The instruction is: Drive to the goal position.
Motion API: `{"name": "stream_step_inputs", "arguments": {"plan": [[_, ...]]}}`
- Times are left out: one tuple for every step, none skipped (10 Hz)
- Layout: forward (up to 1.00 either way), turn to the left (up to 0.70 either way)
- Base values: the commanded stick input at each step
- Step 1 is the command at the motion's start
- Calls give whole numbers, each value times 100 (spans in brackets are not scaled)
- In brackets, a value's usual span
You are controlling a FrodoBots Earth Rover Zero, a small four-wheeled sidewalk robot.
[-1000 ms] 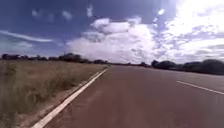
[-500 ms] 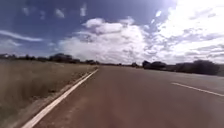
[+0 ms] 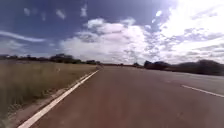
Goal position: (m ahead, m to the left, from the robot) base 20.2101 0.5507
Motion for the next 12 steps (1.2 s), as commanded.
{"name": "stream_step_inputs", "arguments": {"plan": [[100,-18],[100,-12],[100,-6],[100,-1],[100,0],[100,0],[100,0],[100,0],[100,0],[100,0],[100,0],[100,0]]}}
